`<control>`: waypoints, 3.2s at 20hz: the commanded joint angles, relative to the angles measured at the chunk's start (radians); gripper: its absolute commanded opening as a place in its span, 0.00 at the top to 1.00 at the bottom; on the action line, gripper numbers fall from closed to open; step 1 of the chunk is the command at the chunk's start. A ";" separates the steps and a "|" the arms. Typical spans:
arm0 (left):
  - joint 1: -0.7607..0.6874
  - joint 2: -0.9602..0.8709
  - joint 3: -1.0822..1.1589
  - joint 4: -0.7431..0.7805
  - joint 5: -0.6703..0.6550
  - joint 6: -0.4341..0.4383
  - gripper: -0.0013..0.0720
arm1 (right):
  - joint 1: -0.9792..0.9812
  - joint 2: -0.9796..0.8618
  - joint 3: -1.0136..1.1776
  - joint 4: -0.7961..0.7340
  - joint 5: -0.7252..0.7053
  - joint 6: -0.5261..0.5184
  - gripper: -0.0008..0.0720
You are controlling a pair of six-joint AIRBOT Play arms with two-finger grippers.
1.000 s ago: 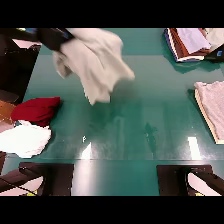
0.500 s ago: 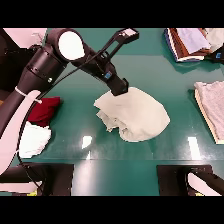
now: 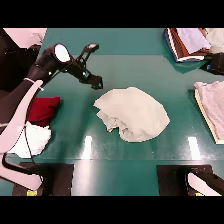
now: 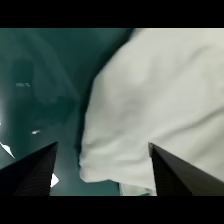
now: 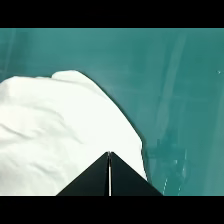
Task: Fold the shirts.
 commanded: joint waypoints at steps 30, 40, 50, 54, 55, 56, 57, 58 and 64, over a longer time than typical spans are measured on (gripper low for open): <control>0.082 0.158 0.025 0.050 -0.128 0.066 0.95 | 0.138 -0.366 -0.680 0.479 -0.586 -0.185 0.37; 0.082 0.208 0.044 0.128 -0.116 0.033 0.95 | 0.175 -0.479 -0.344 0.446 -0.547 -0.202 0.97; 0.082 0.648 0.416 0.116 -0.155 0.026 0.95 | 0.045 0.027 0.179 0.225 -0.246 -0.200 0.97; 0.082 0.774 0.425 0.053 -0.175 0.025 0.95 | 0.044 0.125 0.309 0.124 -0.138 -0.161 0.97; 0.082 0.776 0.425 0.043 -0.181 0.024 0.95 | 0.044 0.137 0.332 0.085 -0.121 -0.142 0.97; 0.082 0.773 0.421 0.040 -0.198 0.024 0.95 | 0.044 0.143 0.345 0.052 -0.107 -0.125 0.97; 0.082 0.763 0.393 0.040 -0.201 0.024 0.95 | 0.044 0.140 0.351 0.041 -0.084 -0.109 0.97; 0.082 0.753 0.348 0.033 -0.200 0.025 0.95 | 0.044 0.128 0.349 0.044 -0.053 -0.096 0.97; 0.082 0.539 -0.076 -0.076 -0.217 0.058 0.95 | 0.086 -0.178 0.348 0.044 0.296 -0.045 0.97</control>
